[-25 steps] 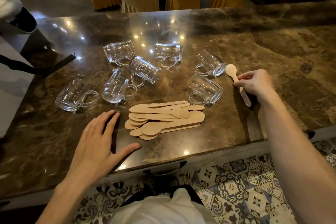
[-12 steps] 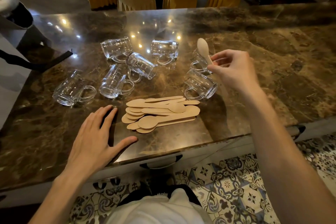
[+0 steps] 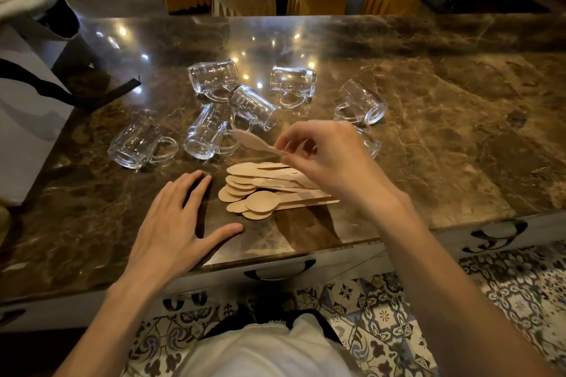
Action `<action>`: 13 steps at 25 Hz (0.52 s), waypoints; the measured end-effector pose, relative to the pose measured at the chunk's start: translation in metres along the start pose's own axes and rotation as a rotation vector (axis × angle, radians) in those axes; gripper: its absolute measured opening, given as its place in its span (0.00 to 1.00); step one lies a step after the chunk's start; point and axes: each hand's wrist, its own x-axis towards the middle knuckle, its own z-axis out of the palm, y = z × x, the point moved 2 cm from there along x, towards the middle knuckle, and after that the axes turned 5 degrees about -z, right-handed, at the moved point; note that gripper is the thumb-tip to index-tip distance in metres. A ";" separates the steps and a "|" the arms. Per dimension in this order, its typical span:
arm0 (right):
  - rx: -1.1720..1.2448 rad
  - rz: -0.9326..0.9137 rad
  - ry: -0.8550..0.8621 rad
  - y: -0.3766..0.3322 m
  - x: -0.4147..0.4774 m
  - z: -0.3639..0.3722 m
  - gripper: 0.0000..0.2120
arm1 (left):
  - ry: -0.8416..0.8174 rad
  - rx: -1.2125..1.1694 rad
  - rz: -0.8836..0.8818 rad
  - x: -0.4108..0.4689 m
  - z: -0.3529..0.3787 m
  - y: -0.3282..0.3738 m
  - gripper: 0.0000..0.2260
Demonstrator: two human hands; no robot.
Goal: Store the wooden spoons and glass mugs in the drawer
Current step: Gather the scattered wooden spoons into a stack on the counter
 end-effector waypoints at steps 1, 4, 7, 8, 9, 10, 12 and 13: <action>-0.028 -0.025 -0.021 -0.003 -0.002 0.006 0.07 | -0.001 0.002 -0.003 0.000 0.000 0.000 0.46; -0.100 -0.052 -0.064 -0.006 -0.007 0.022 0.07 | -0.012 0.007 -0.007 0.001 0.001 -0.001 0.46; -0.203 -0.062 -0.052 -0.004 -0.012 0.035 0.07 | -0.020 0.009 -0.003 0.001 0.001 -0.002 0.47; -0.234 -0.066 -0.043 -0.003 -0.014 0.039 0.07 | -0.019 0.009 -0.001 0.001 0.001 -0.002 0.47; -0.255 -0.067 -0.041 -0.002 -0.015 0.042 0.07 | -0.018 0.007 0.001 0.001 0.001 -0.002 0.47; -0.266 -0.065 -0.047 0.000 -0.017 0.045 0.07 | -0.016 0.004 0.003 0.001 0.001 -0.002 0.47; -0.271 -0.059 -0.059 0.002 -0.021 0.051 0.07 | -0.012 -0.001 0.003 0.000 0.000 -0.002 0.47; -0.273 -0.058 -0.062 0.004 -0.023 0.054 0.07 | -0.011 -0.003 0.004 0.000 0.000 -0.002 0.46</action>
